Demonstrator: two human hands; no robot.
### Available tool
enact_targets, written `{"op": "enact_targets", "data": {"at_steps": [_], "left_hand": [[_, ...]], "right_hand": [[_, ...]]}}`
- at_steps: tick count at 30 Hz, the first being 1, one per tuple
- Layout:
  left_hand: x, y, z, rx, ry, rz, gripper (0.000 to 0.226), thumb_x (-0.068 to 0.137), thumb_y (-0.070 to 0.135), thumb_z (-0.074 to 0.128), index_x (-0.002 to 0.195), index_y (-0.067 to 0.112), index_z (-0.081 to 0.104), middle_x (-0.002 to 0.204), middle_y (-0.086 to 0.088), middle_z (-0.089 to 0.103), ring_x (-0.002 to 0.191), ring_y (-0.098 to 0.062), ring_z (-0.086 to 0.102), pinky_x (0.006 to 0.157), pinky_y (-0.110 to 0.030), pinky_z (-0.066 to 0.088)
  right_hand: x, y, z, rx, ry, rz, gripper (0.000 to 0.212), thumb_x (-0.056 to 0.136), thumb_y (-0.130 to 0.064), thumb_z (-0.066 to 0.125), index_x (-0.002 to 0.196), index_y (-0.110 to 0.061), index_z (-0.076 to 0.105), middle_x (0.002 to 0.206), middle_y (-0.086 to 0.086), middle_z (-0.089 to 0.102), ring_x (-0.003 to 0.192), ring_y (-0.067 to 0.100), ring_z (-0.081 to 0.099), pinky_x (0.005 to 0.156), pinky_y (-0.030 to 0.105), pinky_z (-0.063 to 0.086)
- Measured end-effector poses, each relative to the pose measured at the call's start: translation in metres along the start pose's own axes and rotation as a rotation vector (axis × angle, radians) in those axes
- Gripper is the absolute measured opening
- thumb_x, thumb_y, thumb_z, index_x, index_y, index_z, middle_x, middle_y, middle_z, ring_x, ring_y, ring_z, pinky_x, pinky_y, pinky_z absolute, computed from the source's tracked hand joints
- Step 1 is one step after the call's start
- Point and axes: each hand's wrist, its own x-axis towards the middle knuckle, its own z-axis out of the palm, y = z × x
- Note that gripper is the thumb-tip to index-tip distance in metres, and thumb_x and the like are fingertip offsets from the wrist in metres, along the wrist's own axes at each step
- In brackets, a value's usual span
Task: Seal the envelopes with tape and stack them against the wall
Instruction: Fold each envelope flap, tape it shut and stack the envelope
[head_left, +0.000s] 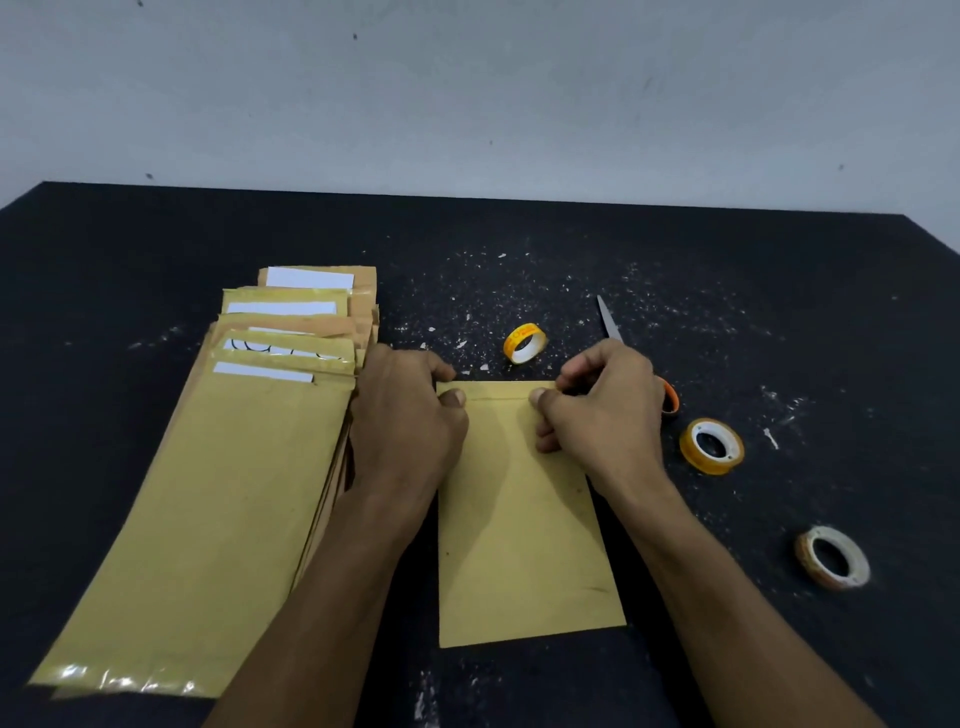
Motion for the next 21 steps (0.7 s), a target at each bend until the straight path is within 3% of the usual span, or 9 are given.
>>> {"op": "enact_targets", "data": {"at_steps": [6, 10, 14, 17, 21], "left_hand": [[0.003, -0.005, -0.003, -0.052, -0.060, 0.006, 0.013, 0.085, 0.013, 0.072, 0.098, 0.019, 0.070, 0.109, -0.004, 0.055, 0.092, -0.017, 0.056, 0.079, -0.027, 0.042], [0.007, -0.009, -0.004, -0.084, -0.056, 0.008, 0.016, 0.084, 0.003, 0.067, 0.092, 0.015, 0.075, 0.096, -0.006, 0.067, 0.078, -0.014, 0.059, 0.064, -0.021, 0.040], [0.004, -0.006, -0.004, -0.102, -0.050, -0.014, 0.016, 0.083, 0.002, 0.065, 0.089, 0.014, 0.073, 0.083, 0.000, 0.066, 0.073, -0.012, 0.058, 0.066, -0.025, 0.044], [0.003, -0.004, -0.006, -0.162, -0.060, -0.032, 0.020, 0.084, -0.001, 0.062, 0.084, 0.017, 0.070, 0.070, 0.006, 0.062, 0.065, -0.005, 0.055, 0.059, -0.021, 0.043], [0.004, 0.000, -0.016, -0.363, -0.107, -0.078, 0.022, 0.086, -0.001, 0.061, 0.077, 0.019, 0.066, 0.072, -0.003, 0.069, 0.063, -0.016, 0.062, 0.062, -0.031, 0.054]], "right_hand": [[0.002, 0.000, -0.001, 0.057, -0.002, 0.026, 0.023, 0.079, 0.013, 0.065, 0.089, -0.007, 0.059, 0.070, 0.016, 0.068, 0.046, 0.022, 0.068, 0.055, 0.045, 0.062], [0.002, 0.000, 0.000, 0.074, 0.000, 0.029, 0.023, 0.079, 0.014, 0.063, 0.090, -0.006, 0.060, 0.065, 0.016, 0.069, 0.045, 0.021, 0.068, 0.053, 0.039, 0.061], [-0.001, 0.000, 0.000, 0.077, 0.017, 0.000, 0.023, 0.078, 0.014, 0.062, 0.088, -0.006, 0.059, 0.067, 0.015, 0.068, 0.045, 0.020, 0.068, 0.048, 0.034, 0.059], [-0.005, 0.002, -0.001, 0.091, 0.006, -0.024, 0.023, 0.079, 0.013, 0.063, 0.087, -0.007, 0.060, 0.073, 0.014, 0.068, 0.046, 0.017, 0.067, 0.042, 0.027, 0.052], [-0.005, 0.000, -0.009, 0.118, 0.050, -0.084, 0.021, 0.078, 0.002, 0.072, 0.089, -0.016, 0.064, 0.080, 0.005, 0.068, 0.064, 0.016, 0.067, 0.057, 0.028, 0.052]]}}
